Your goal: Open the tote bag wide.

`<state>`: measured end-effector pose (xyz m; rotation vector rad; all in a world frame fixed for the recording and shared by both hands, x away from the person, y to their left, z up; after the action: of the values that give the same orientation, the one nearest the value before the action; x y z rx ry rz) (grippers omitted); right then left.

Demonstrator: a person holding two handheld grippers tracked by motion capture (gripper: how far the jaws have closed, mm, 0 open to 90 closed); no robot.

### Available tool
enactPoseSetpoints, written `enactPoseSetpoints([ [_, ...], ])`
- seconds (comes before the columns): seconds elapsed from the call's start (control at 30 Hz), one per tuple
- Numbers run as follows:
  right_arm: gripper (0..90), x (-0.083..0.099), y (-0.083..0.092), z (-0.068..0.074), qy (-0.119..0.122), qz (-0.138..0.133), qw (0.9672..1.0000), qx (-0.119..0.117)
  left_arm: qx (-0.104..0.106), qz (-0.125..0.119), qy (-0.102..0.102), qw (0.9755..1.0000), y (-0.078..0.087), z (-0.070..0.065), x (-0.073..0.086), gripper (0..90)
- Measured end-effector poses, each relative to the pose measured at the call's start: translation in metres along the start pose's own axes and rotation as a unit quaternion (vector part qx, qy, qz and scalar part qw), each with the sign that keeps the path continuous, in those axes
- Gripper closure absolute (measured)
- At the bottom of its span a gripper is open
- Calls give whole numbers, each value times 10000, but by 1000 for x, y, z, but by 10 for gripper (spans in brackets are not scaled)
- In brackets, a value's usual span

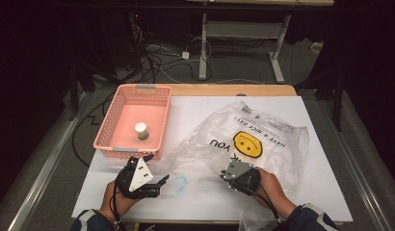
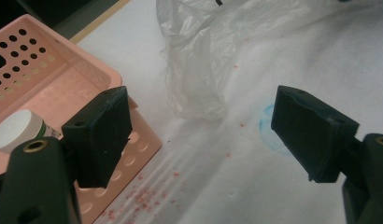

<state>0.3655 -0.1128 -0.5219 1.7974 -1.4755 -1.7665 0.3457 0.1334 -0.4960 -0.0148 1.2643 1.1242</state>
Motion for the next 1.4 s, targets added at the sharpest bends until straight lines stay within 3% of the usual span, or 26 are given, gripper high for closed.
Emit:
enactPoseSetpoints([
  [0.03, 895, -4, 6, -6, -128, -161, 9997, 104, -5, -2, 4, 10000, 0, 0, 0, 195],
  [0.23, 898, -15, 21, -24, -378, -514, 9974, 324, -1, 4, -4, 10000, 0, 0, 0, 194],
  [0.43, 900, -30, 40, -49, -615, -909, 9918, 662, -48, 11, 21, 10000, 1, 4, -1, 195],
  [0.47, 900, -37, 48, -58, -660, -1055, 9890, 797, -65, -6, 34, 10000, 1, 6, -2, 195],
  [0.5, 900, -37, 48, -58, -660, -1055, 9890, 797, -83, -14, 52, 10000, 2, 9, -4, 195],
  [0.6, 900, -47, 58, -71, -713, -1238, 9847, 1002, -168, -96, 138, 9997, 4, 22, -11, 195],
  [0.67, 900, -57, 67, -81, -782, -1443, 9799, 1134, -262, -40, 156, 9995, 6, 31, -13, 194],
  [0.73, 900, -59, 70, -84, -793, -1513, 9782, 1186, -410, 35, 198, 9990, 10, 43, -13, 193],
  [0.77, 900, -64, 76, -88, -808, -1626, 9753, 1255, -416, 17, 296, 9987, 12, 49, -13, 185],
  [0.93, 900, -72, 86, -96, -866, -1845, 9691, 1387, -421, 102, 532, 9976, 14, 85, -18, 187],
  [1.03, 900, -74, 88, -97, -845, -1904, 9677, 1419, -373, 259, 586, 9973, 9, 96, -19, 186],
  [1.1, 900, -74, 86, -94, -826, -1879, 9691, 1368, -253, 505, 612, 9965, -2, 113, -21, 186],
  [1.23, 900, -76, 85, -90, -767, -1885, 9701, 1323, -130, 782, 607, 9950, -18, 128, -19, 191],
  [1.27, 900, -77, 86, -89, -735, -1900, 9702, 1312, -46, 939, 739, 9928, -29, 139, -15, 191],
  [1.3, 900, -77, 87, -89, -724, -1910, 9699, 1329, -46, 939, 739, 9928, -29, 139, -15, 191],
  [1.33, 900, -77, 88, -89, -711, -1917, 9695, 1355, -7, 1171, 820, 9897, -38, 148, -9, 191],
  [1.37, 900, -77, 89, -89, -719, -1930, 9694, 1338, -7, 1171, 820, 9897, -38, 148, -9, 191],
  [1.4, 900, -76, 90, -89, -738, -1932, 9693, 1327, -40, 1272, 855, 9882, -42, 152, -6, 192],
])
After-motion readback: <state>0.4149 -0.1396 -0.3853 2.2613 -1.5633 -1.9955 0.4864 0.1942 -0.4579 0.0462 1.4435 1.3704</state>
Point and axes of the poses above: each handheld gripper's, and its own axes: y roughly backward along the jaws, x roughly out of its underside, z roughly to its left, the point moved 9 cm from there along -y, roughly forward along the jaws, and after that the axes turned 6 degrees about -y, right-handed, at the moved point
